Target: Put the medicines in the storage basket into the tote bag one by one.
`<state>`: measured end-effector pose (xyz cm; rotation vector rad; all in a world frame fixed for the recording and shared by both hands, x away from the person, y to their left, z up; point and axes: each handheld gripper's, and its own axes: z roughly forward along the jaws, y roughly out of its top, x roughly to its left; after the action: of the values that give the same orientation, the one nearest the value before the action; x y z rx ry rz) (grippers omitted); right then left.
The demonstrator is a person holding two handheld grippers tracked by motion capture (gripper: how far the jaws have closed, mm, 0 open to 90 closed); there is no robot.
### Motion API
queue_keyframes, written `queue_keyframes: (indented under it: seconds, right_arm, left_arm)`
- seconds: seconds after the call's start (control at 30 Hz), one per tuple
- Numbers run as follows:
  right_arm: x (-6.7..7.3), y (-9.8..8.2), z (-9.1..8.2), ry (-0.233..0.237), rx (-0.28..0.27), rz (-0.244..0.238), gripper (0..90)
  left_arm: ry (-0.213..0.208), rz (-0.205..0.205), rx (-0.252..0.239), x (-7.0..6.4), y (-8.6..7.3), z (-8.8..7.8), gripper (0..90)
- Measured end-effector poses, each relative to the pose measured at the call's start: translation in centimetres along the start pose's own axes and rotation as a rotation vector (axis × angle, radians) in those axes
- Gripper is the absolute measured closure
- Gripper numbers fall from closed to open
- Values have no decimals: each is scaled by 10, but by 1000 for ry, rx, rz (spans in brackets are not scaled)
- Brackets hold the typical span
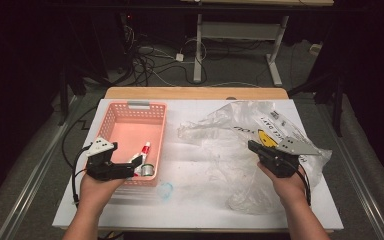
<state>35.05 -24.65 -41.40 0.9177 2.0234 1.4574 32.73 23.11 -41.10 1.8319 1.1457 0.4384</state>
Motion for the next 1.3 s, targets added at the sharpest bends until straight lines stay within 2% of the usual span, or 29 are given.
queue_keyframes:
  seconds: [0.1,0.2,0.3,0.43,0.5,0.6,0.8,0.97,1.13,1.23,1.3]
  right_arm:
    - [0,0,0,0,1,-5,900]
    - [1,0,1,3,2,-5,900]
    - [1,0,1,2,1,-5,900]
    - [2,0,0,5,3,-10,900]
    - [2,-1,1,6,5,-7,900]
    - [1,0,1,6,1,-10,899]
    - [1,0,0,6,2,-8,900]
    - [2,0,0,5,3,-12,899]
    - [2,-1,0,7,8,-4,899]
    - [2,-1,1,6,10,-7,899]
    - [2,-2,1,5,10,-10,898]
  left_arm:
    - [-12,0,6,0,9,3,0]
    - [-17,2,-22,-1,19,4,0]
    - [-25,1,-24,-1,28,8,0]
    - [-11,35,12,0,39,20,0]
    - [-12,23,36,3,43,26,0]
    - [-4,3,79,9,47,36,0]
    - [23,11,189,20,54,56,1]
    - [35,13,289,27,54,75,10]
    - [10,1,396,33,49,91,110]
    - [25,-23,476,37,46,99,162]
    - [18,-22,518,37,44,103,201]
